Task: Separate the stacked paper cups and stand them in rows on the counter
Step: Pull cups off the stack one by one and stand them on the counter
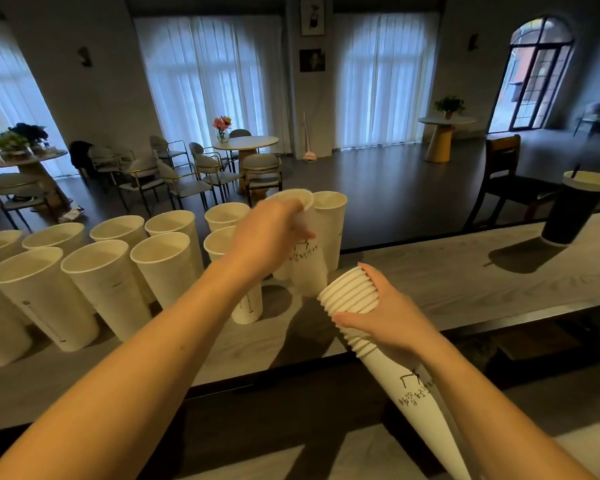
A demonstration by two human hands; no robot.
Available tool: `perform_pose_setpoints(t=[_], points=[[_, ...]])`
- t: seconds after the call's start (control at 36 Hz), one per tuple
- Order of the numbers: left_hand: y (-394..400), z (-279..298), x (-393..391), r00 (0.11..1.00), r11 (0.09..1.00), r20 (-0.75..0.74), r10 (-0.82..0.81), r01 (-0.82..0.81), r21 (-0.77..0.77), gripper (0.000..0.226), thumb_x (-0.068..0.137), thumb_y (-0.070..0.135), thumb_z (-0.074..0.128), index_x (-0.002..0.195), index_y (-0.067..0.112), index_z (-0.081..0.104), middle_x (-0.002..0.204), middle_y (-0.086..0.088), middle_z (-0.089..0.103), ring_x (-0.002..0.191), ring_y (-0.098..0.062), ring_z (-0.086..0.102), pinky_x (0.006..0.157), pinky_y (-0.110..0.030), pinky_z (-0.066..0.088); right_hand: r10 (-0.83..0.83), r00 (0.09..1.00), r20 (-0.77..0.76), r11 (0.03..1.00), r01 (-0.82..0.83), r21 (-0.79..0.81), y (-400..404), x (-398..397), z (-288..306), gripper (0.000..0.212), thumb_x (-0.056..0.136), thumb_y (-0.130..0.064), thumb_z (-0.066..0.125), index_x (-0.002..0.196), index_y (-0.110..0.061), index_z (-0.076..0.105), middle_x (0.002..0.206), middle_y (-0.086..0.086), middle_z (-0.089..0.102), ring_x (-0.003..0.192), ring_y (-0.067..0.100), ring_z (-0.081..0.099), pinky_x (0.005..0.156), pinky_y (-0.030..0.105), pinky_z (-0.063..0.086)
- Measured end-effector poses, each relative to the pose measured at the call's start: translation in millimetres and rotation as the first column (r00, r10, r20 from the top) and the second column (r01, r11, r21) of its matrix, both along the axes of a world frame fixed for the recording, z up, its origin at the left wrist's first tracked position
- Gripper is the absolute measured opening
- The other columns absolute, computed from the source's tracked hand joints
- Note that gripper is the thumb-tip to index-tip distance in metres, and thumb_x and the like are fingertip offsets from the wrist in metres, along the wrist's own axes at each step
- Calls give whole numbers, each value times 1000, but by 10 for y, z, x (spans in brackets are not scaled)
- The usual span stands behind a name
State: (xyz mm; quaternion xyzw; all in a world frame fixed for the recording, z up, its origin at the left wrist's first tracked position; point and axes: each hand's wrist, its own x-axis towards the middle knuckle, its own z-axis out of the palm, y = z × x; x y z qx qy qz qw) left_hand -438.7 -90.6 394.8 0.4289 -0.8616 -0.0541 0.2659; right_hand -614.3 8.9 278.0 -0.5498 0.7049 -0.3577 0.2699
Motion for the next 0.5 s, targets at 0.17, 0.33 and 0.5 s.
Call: perform_pose_setpoints(t=[0.17, 0.33, 0.5], points=[[-168, -385, -101, 968, 989, 251, 5, 32, -144, 31, 90, 31, 66, 117, 17, 60, 113, -10, 67, 101, -26, 65, 68, -29, 45, -22, 999, 37, 999, 23, -48, 9, 26, 33, 104, 71, -51, 83, 152, -48, 18, 118, -20, 54, 105, 3, 54, 84, 27, 46], [-313, -472, -67, 953, 985, 298, 48, 5, -175, 38, 92, 33, 63, 124, 16, 54, 117, -12, 66, 103, -27, 65, 69, -32, 49, 1, 1000, 9, 998, -1, -58, -12, 46, 126, 106, 72, -50, 83, 154, -46, 17, 120, -20, 50, 106, 3, 53, 88, 29, 46], [-306, -377, -79, 963, 990, 268, 29, 10, -143, 51, 88, 39, 67, 132, 19, 50, 127, -9, 63, 111, -26, 61, 82, -37, 52, -11, 1000, -5, 998, 11, -68, -9, 58, 173, 110, 73, -51, 83, 157, -45, 13, 122, -18, 48, 107, 4, 51, 87, 29, 45]])
